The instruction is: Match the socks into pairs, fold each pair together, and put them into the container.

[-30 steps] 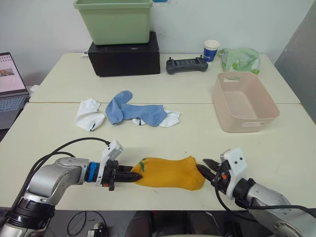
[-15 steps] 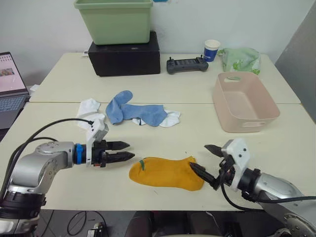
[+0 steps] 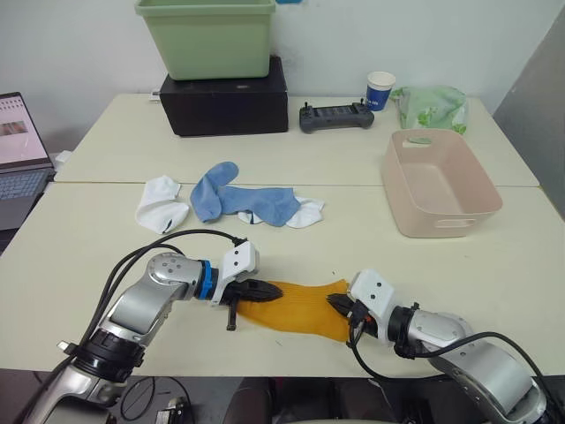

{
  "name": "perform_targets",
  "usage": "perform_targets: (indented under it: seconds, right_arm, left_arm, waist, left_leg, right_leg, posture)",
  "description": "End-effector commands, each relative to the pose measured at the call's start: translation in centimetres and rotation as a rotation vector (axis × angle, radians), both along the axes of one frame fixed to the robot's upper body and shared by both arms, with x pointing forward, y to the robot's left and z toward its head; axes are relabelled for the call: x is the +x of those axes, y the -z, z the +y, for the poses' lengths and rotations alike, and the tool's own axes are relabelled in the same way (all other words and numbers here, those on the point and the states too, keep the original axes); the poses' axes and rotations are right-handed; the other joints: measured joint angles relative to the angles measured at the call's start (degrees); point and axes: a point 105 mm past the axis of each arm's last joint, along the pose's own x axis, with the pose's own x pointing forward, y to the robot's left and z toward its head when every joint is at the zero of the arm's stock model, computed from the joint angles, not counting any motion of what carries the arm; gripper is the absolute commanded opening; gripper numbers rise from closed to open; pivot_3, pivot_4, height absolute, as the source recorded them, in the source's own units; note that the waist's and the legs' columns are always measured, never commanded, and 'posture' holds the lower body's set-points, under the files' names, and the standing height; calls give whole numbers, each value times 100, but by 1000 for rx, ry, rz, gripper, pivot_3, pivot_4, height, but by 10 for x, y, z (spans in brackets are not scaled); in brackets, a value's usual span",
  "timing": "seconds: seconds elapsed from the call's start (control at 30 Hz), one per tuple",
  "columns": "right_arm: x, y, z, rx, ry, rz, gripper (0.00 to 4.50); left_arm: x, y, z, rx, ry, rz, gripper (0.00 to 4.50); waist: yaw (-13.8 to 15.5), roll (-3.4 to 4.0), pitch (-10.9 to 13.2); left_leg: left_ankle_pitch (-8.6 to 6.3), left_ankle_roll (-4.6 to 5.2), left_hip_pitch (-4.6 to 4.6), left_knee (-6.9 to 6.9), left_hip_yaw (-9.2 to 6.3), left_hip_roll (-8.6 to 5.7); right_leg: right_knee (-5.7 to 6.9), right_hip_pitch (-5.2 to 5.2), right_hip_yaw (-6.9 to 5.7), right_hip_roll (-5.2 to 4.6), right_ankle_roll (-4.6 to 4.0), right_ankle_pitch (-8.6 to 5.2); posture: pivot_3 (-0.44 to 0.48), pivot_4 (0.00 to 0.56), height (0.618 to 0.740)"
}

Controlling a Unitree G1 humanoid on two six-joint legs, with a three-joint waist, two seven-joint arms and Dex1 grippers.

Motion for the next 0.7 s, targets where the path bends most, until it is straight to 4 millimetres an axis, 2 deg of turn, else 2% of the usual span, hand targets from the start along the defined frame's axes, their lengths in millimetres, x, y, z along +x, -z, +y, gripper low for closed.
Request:
perform_targets:
  seconds: [0.03, 0.17, 0.27, 0.37, 0.47, 0.6, 0.67, 0.7]
  right_arm:
    - [1, 3, -10, -22, 41, -27, 27]
    - [1, 11, -37, -55, 159, -18, 27]
    - [2, 4, -49, -42, 210, -63, 27]
    - [5, -30, -42, 85, 197, -206, 27]
    - [0, -44, -30, 119, 114, -246, 27]
    - [3, -46, -8, 99, 7, -261, 27]
    - [5, -41, 0, 83, -22, -251, 27]
    - [7, -33, 4, 65, -33, -229, 27]
  left_arm:
    - [6, 13, 8, 57, -25, -21, 0]
    - [7, 28, 16, 96, -59, 2, 0]
    - [7, 23, 12, 64, -53, -4, 0]
    - [7, 6, 4, 10, -19, -59, 0]
    - [4, -12, -7, -5, 72, -152, 0]
    - [-4, -33, -26, -77, 145, -174, 0]
    - [-6, -33, -29, -73, 163, -186, 0]
    - [-8, -23, -26, -40, 180, -185, 0]
  waist:
    - [3, 1, -2]
    - [30, -2, -4]
    - [35, -4, -16]
    - [32, -4, -15]
    - [32, -5, -13]
    - [33, -8, -11]
    - [37, -8, -11]
    - [35, -8, -11]
  left_leg:
    - [0, 0, 2, 0, 0, 0]
    - [-1, 1, 49, -5, 0, 0]
    - [-2, 3, 72, -13, 3, -1]
    - [-2, 2, 73, -12, 4, -1]
    - [-2, 2, 70, -12, 4, 1]
    - [-2, 2, 66, -12, 3, 1]
    - [-2, 2, 66, -13, 3, 1]
    - [-2, 2, 66, -13, 2, 1]
  right_leg:
    - [0, 3, 1, 0, 0, 0]
    - [-7, 51, 1, -1, 0, 0]
    - [-12, 71, 6, -2, 1, -1]
    - [-8, 70, 7, -1, 1, -1]
    - [-6, 66, 7, 0, 1, -1]
    - [-8, 64, 7, 1, 1, -1]
    - [-9, 64, 6, 1, 1, -1]
    - [-9, 64, 6, 2, 1, -1]
  posture:
    - [0, 150, 725]
    - [0, 150, 725]
    - [0, 150, 725]
    - [0, 150, 725]
    - [0, 150, 725]
    - [0, 150, 725]
    - [0, 150, 725]
    - [0, 150, 725]
